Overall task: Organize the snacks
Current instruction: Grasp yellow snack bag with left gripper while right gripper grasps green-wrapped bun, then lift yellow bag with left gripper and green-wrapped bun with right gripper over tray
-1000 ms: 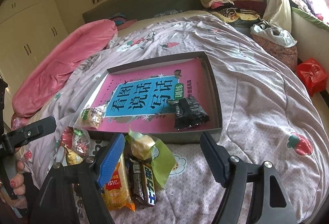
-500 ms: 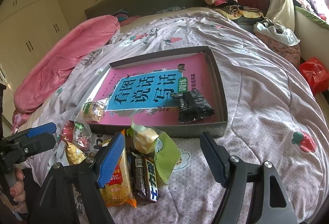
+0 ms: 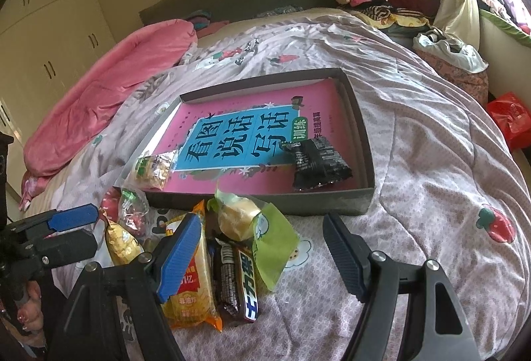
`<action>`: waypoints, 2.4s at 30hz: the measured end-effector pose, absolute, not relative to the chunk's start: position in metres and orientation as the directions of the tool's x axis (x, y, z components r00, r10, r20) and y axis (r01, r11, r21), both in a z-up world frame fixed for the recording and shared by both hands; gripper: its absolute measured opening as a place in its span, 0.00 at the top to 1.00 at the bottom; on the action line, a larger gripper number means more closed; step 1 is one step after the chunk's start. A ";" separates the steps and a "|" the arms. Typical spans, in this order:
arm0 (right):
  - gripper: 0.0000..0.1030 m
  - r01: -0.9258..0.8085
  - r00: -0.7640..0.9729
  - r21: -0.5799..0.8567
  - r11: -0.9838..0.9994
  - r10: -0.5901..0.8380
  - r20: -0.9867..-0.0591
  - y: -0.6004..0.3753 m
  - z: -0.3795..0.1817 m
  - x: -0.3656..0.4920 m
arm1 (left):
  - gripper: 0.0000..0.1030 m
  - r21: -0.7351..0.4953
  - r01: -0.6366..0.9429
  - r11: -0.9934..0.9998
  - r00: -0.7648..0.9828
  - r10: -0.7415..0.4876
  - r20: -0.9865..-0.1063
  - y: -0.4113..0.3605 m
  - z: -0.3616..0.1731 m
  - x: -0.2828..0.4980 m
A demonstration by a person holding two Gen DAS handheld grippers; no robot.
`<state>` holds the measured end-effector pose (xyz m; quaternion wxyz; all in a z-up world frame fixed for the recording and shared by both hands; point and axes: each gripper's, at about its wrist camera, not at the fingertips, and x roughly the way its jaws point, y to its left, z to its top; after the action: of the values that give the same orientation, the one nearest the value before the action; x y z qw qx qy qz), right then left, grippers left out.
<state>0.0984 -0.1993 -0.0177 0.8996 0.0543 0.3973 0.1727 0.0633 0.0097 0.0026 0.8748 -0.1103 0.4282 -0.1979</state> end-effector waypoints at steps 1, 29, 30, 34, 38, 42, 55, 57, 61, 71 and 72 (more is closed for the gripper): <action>0.27 -0.268 0.622 0.236 0.934 0.354 -0.698 -0.199 -0.019 0.099 | 0.23 -0.364 0.254 0.896 0.548 -0.443 -0.709 0.008 0.000 0.063; 0.59 -0.324 0.569 0.276 0.905 0.420 -0.707 -0.182 -0.039 0.111 | 0.57 -0.417 0.288 0.862 0.501 -0.507 -0.702 -0.010 -0.026 0.066; 0.62 -0.327 0.567 0.281 0.902 0.425 -0.706 -0.181 -0.040 0.111 | 0.58 -0.419 0.291 0.860 0.497 -0.510 -0.703 -0.011 -0.027 0.067; 0.68 -0.342 0.567 0.278 0.898 0.433 -0.701 -0.177 -0.040 0.110 | 0.64 -0.432 0.298 0.851 0.479 -0.525 -0.704 -0.013 -0.031 0.068; 0.71 -0.344 0.571 0.279 0.896 0.436 -0.696 -0.179 -0.039 0.109 | 0.80 -0.452 0.304 0.838 0.457 -0.545 -0.703 -0.013 -0.035 0.069; 0.72 -0.340 0.589 0.257 0.905 0.418 -0.691 -0.182 -0.036 0.105 | 0.82 -0.465 0.311 0.829 0.448 -0.560 -0.697 -0.013 -0.036 0.069; 0.72 -0.316 0.636 0.272 0.909 0.416 -0.650 -0.197 -0.021 0.100 | 0.85 -0.468 0.313 0.826 0.495 -0.563 -0.662 -0.003 -0.021 0.063; 0.72 -0.314 0.639 0.272 0.910 0.415 -0.648 -0.198 -0.019 0.099 | 0.85 -0.468 0.311 0.827 0.499 -0.561 -0.661 -0.003 -0.020 0.063; 0.72 -0.313 0.651 0.270 0.911 0.413 -0.637 -0.199 -0.016 0.097 | 0.85 -0.464 0.308 0.831 0.517 -0.555 -0.651 0.000 -0.015 0.062; 0.72 -0.306 0.674 0.268 0.914 0.406 -0.617 -0.204 -0.009 0.095 | 0.85 -0.461 0.285 0.840 0.545 -0.538 -0.643 0.008 -0.010 0.063; 0.72 -0.305 0.676 0.267 0.914 0.405 -0.616 -0.204 -0.009 0.095 | 0.85 -0.468 0.284 0.837 0.546 -0.542 -0.639 0.009 -0.010 0.063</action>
<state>0.0948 -0.2043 -0.0087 0.9126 0.0710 0.3525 0.1947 0.0627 0.0092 -0.0095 0.8651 -0.1565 0.4125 -0.2386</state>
